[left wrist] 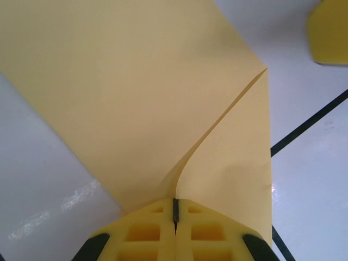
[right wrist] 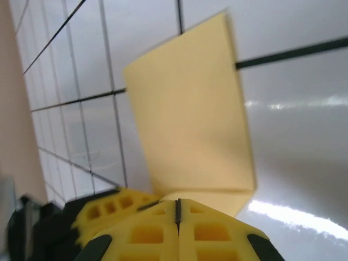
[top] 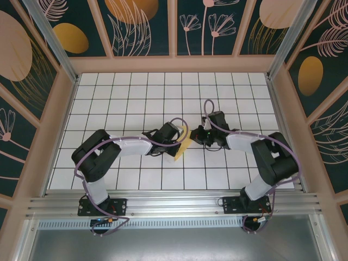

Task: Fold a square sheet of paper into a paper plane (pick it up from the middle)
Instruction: Third fold the triangle at the center of the table.

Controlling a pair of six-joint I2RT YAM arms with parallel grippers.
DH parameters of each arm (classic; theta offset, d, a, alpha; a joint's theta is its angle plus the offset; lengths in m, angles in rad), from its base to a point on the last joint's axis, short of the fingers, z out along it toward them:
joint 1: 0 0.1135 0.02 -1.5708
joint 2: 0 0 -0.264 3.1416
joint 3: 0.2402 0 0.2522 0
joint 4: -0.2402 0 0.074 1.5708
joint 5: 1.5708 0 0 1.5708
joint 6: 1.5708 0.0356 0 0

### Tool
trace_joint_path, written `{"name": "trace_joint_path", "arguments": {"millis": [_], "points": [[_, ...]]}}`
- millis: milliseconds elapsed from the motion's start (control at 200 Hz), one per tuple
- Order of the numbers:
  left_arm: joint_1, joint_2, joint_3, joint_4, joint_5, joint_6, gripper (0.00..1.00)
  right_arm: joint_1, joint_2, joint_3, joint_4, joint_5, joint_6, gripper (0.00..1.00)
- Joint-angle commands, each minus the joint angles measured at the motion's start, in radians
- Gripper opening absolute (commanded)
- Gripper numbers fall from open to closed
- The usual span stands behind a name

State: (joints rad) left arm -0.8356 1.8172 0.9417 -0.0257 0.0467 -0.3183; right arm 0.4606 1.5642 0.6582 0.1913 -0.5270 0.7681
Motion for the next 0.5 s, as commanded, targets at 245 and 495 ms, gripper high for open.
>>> {"name": "trace_joint_path", "arguments": {"millis": [245,495], "points": [[0.007,0.039,-0.011,-0.043,-0.001,0.019,0.0,0.162,-0.02,-0.155,0.258,0.039,0.218,0.02],[0.005,0.041,-0.005,-0.045,-0.003,0.028,0.0,0.2,0.023,-0.171,0.31,0.054,0.255,0.02]]}}
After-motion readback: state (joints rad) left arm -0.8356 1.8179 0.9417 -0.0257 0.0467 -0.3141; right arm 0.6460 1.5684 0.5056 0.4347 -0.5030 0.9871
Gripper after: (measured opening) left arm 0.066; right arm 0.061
